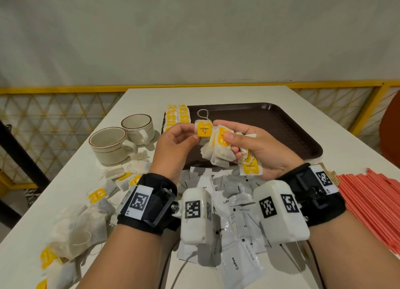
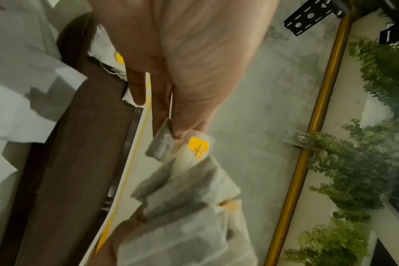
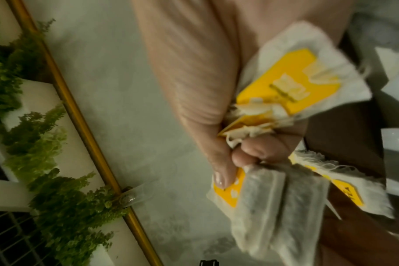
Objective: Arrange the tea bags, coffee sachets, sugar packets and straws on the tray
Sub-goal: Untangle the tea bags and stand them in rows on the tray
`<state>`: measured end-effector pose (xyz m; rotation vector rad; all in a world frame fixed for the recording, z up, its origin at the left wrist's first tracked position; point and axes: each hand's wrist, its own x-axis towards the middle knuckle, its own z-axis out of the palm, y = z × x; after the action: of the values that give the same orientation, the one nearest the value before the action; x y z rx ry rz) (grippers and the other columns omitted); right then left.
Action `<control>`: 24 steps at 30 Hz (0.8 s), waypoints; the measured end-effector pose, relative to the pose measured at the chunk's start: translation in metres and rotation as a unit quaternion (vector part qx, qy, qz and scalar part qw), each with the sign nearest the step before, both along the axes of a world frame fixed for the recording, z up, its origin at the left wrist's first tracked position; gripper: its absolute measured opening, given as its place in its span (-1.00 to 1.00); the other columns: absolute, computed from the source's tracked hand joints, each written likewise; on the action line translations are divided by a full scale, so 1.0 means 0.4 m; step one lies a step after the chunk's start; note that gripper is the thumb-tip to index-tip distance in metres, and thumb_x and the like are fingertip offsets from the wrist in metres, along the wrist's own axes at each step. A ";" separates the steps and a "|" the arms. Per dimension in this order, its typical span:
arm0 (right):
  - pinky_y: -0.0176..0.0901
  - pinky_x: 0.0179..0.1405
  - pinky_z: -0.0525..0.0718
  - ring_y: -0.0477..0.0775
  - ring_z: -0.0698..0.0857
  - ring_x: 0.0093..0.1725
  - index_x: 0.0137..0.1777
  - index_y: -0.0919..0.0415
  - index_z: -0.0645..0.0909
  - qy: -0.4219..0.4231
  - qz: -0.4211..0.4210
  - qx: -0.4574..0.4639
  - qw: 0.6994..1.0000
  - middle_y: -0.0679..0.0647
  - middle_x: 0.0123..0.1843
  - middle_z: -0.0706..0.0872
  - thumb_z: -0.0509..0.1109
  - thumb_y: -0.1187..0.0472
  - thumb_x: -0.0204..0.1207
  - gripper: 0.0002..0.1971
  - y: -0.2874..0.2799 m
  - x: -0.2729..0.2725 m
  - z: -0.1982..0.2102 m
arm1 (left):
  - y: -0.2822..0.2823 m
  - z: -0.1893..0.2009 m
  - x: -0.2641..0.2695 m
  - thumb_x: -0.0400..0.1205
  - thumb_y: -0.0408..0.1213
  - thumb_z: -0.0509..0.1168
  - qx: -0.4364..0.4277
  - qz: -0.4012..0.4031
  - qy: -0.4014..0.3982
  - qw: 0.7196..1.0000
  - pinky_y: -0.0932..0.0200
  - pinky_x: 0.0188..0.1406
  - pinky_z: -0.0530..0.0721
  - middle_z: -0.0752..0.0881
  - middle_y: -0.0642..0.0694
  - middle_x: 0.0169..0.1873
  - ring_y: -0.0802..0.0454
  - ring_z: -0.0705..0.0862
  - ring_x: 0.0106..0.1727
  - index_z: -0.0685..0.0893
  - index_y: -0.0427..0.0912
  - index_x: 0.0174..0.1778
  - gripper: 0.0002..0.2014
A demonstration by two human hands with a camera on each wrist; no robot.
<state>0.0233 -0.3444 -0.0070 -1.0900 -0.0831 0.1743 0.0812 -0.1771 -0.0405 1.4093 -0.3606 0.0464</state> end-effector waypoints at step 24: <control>-0.41 -0.51 0.57 -0.13 0.52 -0.44 0.12 0.46 0.65 0.015 -0.137 -0.121 0.983 0.16 -0.28 0.64 0.38 0.43 0.55 -0.82 0.020 0.022 -0.037 | -0.022 0.011 -0.036 0.54 -0.26 0.44 0.098 -0.076 -0.076 0.989 -0.06 -0.10 0.66 0.70 -0.36 -0.14 -0.25 0.67 -0.13 0.52 0.17 0.05 -0.69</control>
<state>0.0321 -0.3363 -0.0217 -1.3288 0.1189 -0.0481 0.0666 -0.1859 -0.0360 1.5731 -0.6108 -0.0064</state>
